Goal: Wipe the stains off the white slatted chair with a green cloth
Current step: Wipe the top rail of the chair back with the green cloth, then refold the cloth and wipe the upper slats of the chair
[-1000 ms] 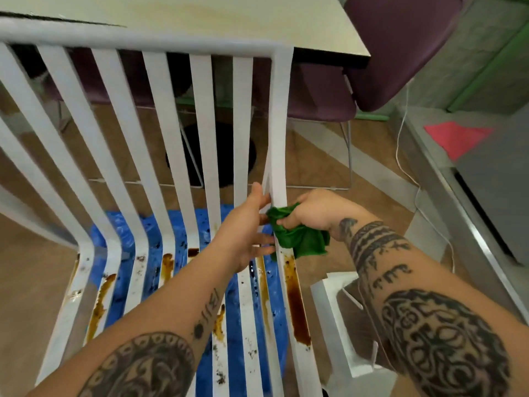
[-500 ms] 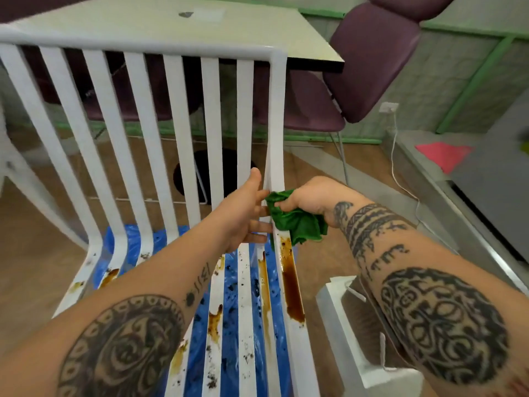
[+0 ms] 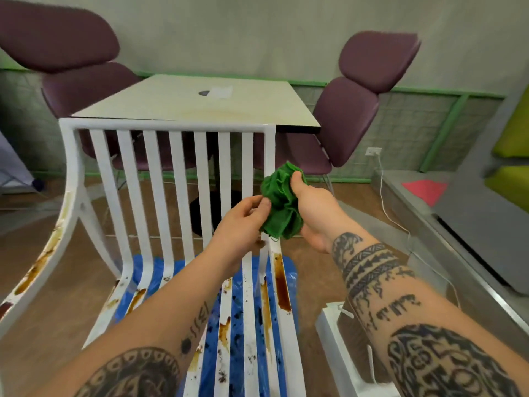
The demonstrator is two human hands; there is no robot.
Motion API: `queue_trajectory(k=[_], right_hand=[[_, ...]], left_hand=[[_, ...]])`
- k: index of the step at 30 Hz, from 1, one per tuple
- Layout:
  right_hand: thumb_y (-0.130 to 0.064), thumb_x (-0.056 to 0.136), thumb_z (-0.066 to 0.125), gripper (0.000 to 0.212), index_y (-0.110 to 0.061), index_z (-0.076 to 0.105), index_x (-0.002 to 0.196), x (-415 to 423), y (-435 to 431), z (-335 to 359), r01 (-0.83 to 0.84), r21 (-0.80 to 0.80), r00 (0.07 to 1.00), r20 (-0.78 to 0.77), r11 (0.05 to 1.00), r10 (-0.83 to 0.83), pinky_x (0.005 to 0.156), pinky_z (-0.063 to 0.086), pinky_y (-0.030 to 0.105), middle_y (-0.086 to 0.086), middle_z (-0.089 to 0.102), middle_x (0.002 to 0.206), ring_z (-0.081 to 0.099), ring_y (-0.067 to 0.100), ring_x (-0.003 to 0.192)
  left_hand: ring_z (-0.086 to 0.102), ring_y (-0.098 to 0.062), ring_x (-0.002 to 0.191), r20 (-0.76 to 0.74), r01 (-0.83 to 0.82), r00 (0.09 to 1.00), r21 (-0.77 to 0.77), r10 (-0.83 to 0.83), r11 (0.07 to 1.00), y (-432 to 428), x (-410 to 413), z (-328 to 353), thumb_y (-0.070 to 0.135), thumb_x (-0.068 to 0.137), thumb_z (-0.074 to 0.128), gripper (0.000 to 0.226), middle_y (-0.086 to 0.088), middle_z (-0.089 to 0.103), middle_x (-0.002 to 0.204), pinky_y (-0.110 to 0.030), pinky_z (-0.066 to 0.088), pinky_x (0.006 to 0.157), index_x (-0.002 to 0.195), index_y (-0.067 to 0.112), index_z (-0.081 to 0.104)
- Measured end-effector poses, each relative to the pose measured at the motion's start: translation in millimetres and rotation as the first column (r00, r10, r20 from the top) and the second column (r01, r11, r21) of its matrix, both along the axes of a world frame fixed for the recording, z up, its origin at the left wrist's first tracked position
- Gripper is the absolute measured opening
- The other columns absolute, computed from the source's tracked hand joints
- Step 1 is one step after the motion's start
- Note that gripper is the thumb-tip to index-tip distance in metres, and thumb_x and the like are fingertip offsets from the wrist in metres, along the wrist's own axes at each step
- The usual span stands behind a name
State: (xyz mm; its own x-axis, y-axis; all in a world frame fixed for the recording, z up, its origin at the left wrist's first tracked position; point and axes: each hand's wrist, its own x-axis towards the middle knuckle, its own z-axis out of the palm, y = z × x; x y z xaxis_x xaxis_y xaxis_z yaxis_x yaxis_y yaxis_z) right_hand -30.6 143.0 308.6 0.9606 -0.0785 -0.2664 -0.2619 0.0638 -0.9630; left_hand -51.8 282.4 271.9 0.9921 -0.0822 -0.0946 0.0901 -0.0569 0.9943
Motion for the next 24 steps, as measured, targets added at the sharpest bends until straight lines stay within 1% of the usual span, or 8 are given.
queue_trajectory(k=[4,6,9,12,17,20,22,24], right_hand=[[-0.041,0.103,0.053,0.044,-0.003,0.066,0.121,-38.0,7.5,15.6,-0.198,0.161,0.977,-0.046,0.967,0.208,0.083,0.061,0.041,0.013,0.076,0.108,0.075,0.026,0.099],[-0.030,0.103,0.057,0.033,-0.003,0.067,0.117,-54.2,13.8,13.7,-0.272,0.082,0.960,-0.044,0.959,0.276,0.084,0.061,0.037,0.013,0.077,0.107,0.075,0.025,0.097],[-0.025,0.101,0.060,0.021,-0.009,0.070,0.111,-73.3,23.3,10.0,-0.303,-0.089,0.953,-0.030,0.949,0.301,0.071,0.061,0.034,0.012,0.077,0.102,0.074,0.024,0.086],[-0.030,0.102,0.057,0.028,-0.007,0.069,0.112,-91.3,34.0,15.5,-0.308,-0.084,0.950,-0.073,0.948,0.303,0.092,0.059,0.046,0.013,0.078,0.099,0.075,0.031,0.095],[-0.054,0.099,0.052,0.050,-0.014,0.067,0.126,-108.0,41.8,36.1,-0.307,-0.196,0.950,-0.007,0.931,0.312,0.094,0.054,0.036,0.004,0.074,0.113,0.070,0.019,0.103],[-0.069,0.090,0.055,0.057,-0.023,0.067,0.121,-118.2,46.8,43.8,-0.426,-0.116,0.904,-0.002,0.897,0.428,0.098,0.047,0.038,-0.002,0.073,0.116,0.066,0.018,0.110],[-0.053,0.089,0.068,0.049,-0.017,0.067,0.122,-125.5,55.6,38.4,-0.435,-0.031,0.900,0.014,0.900,0.436,0.104,0.048,0.049,0.002,0.076,0.114,0.067,0.026,0.113],[-0.028,0.094,0.070,0.034,-0.009,0.067,0.122,-131.2,63.9,30.6,-0.359,0.121,0.933,0.032,0.926,0.357,0.102,0.052,0.049,0.009,0.076,0.112,0.070,0.030,0.110]], left_hand=[[0.074,-0.018,0.095,0.030,-0.004,1.000,0.007,0.003,1.000,17.1,-39.2,17.6,0.063,0.090,0.054,0.039,0.006,0.078,0.097,-0.044,0.060,0.088,0.110,0.032,0.068],[0.075,-0.019,0.094,-0.030,-0.098,0.995,-0.041,0.096,0.994,27.6,-50.3,19.3,0.055,0.095,0.056,0.035,0.002,0.079,0.099,-0.047,0.061,0.086,0.113,0.027,0.068],[0.071,-0.019,0.101,-0.134,-0.226,0.969,-0.125,0.209,0.966,43.1,-62.7,23.7,0.051,0.097,0.058,0.031,0.003,0.076,0.109,-0.044,0.058,0.090,0.116,0.028,0.067],[0.071,-0.018,0.096,-0.139,-0.253,0.963,-0.171,0.231,0.952,54.3,-79.9,35.2,0.044,0.098,0.060,0.026,0.000,0.076,0.110,-0.041,0.056,0.091,0.117,0.026,0.065],[0.072,-0.021,0.093,-0.044,-0.269,0.963,-0.074,0.267,0.960,67.1,-98.1,65.6,0.043,0.093,0.068,0.034,-0.006,0.074,0.106,-0.034,0.059,0.067,0.113,0.016,0.063],[0.074,-0.029,0.088,0.049,-0.199,0.979,0.041,0.197,0.979,73.0,-110.6,82.5,0.053,0.088,0.070,0.046,-0.014,0.074,0.099,-0.048,0.063,0.077,0.106,0.011,0.064],[0.074,-0.034,0.091,0.016,-0.114,0.993,0.053,0.113,0.992,75.6,-117.3,91.9,0.064,0.087,0.062,0.057,-0.016,0.074,0.100,-0.056,0.060,0.083,0.109,0.012,0.062],[0.074,-0.035,0.095,-0.131,-0.047,0.990,-0.023,0.044,0.999,81.2,-120.1,97.0,0.076,0.085,0.049,0.070,-0.017,0.076,0.102,-0.053,0.059,0.088,0.116,0.014,0.062]])
